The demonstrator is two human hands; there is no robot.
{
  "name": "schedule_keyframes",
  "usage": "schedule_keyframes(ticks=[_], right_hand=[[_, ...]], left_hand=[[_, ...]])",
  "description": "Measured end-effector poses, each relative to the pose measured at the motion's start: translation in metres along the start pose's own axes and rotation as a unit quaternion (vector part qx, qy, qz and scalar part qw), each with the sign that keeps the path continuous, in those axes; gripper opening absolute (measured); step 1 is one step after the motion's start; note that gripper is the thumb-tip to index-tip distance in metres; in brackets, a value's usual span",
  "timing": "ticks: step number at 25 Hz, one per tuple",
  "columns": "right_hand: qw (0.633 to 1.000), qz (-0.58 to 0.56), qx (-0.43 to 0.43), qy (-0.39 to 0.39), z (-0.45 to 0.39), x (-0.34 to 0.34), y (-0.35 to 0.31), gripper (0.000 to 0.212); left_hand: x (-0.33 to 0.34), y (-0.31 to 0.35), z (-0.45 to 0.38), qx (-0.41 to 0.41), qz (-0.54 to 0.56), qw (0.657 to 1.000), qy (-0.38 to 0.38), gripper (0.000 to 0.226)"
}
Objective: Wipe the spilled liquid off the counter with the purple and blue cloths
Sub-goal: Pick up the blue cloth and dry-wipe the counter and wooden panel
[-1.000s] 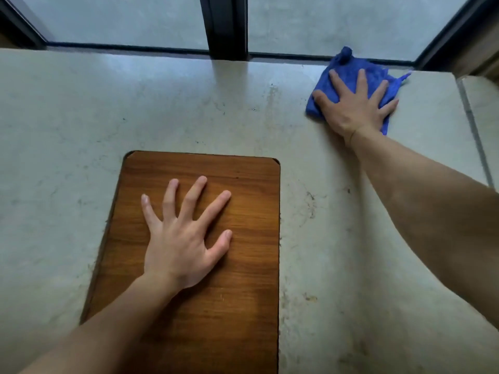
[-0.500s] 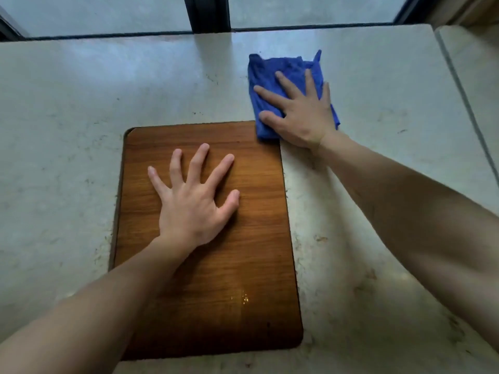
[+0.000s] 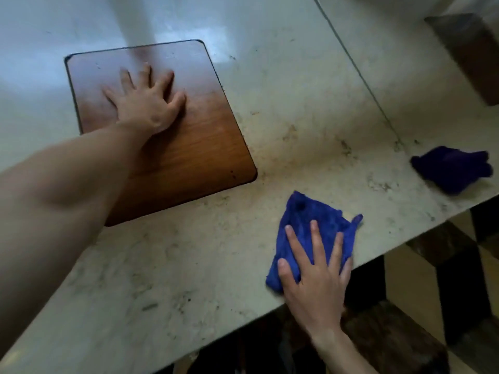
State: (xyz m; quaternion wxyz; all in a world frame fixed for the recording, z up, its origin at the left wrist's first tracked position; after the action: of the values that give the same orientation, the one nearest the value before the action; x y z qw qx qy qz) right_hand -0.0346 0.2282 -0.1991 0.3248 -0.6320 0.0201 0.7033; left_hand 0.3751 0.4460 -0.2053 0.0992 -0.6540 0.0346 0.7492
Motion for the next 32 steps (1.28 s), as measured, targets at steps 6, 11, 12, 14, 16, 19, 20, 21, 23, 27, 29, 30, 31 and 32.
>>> schedule_keyframes(ticks=[6, 11, 12, 14, 16, 19, 20, 21, 23, 27, 29, 30, 31, 32], right_hand=[[1.000, 0.022, -0.016, -0.011, -0.013, 0.029, -0.073, 0.064], [0.998, 0.020, -0.053, -0.003, -0.128, 0.035, -0.138, 0.064], [0.997, 0.026, -0.070, 0.006, -0.155, 0.035, -0.152, 0.063], [0.994, 0.038, -0.094, 0.037, -0.204, 0.032, -0.178, 0.060], [0.992, 0.047, -0.109, 0.036, -0.259, 0.031, -0.208, 0.058], [0.992, 0.043, -0.120, -0.001, -0.371, 0.038, -0.266, 0.059], [0.991, 0.034, -0.126, -0.009, -0.411, 0.039, -0.287, 0.059], [0.991, 0.024, -0.133, -0.011, -0.448, 0.038, -0.309, 0.060], [0.990, 0.009, -0.139, -0.017, -0.515, 0.037, -0.352, 0.064], [0.979, 0.009, -0.198, -0.055, -0.579, 0.048, -0.415, 0.070], [0.964, 0.020, -0.247, -0.094, -0.575, 0.053, -0.424, 0.070], [0.955, 0.031, -0.275, -0.110, -0.566, 0.054, -0.424, 0.069], [0.945, 0.039, -0.302, -0.119, -0.553, 0.054, -0.421, 0.068], [0.937, 0.041, -0.324, -0.125, -0.537, 0.055, -0.417, 0.066]], left_hand=[[-0.008, -0.024, -0.010, 0.104, -0.070, 0.992, 0.029, 0.077], [0.006, -0.061, -0.003, 0.192, -0.062, 0.978, 0.048, 0.070], [0.008, -0.062, -0.002, 0.189, -0.061, 0.978, 0.057, 0.070], [0.006, -0.058, 0.000, 0.199, -0.066, 0.976, 0.062, 0.069], [0.003, -0.058, 0.000, 0.194, -0.063, 0.977, 0.062, 0.069], [0.001, -0.059, 0.000, 0.185, -0.070, 0.978, 0.064, 0.071], [0.001, -0.058, 0.001, 0.188, -0.067, 0.978, 0.067, 0.071], [0.001, -0.058, 0.001, 0.194, -0.063, 0.976, 0.069, 0.072], [0.001, -0.060, -0.001, 0.194, -0.052, 0.977, 0.077, 0.073], [0.003, -0.059, -0.002, 0.184, -0.057, 0.978, 0.080, 0.072], [0.003, -0.061, -0.005, 0.183, -0.061, 0.979, 0.069, 0.073], [0.004, -0.061, -0.004, 0.182, -0.062, 0.979, 0.064, 0.073], [0.004, -0.061, -0.003, 0.181, -0.066, 0.979, 0.067, 0.072], [0.005, -0.062, -0.003, 0.179, -0.068, 0.979, 0.071, 0.072]])
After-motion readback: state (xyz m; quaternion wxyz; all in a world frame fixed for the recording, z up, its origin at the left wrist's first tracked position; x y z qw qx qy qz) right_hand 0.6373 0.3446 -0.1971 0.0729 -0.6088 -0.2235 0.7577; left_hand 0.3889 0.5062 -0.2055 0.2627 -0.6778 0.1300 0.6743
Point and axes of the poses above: each hand's wrist, its own z-axis away from the middle knuckle, its own x-axis out of the palm, y = z × x, the point moved 5 cm from there along -z, towards the middle knuckle, and after that the axes turned 13 degrees about -z, right-handed, at the moved point
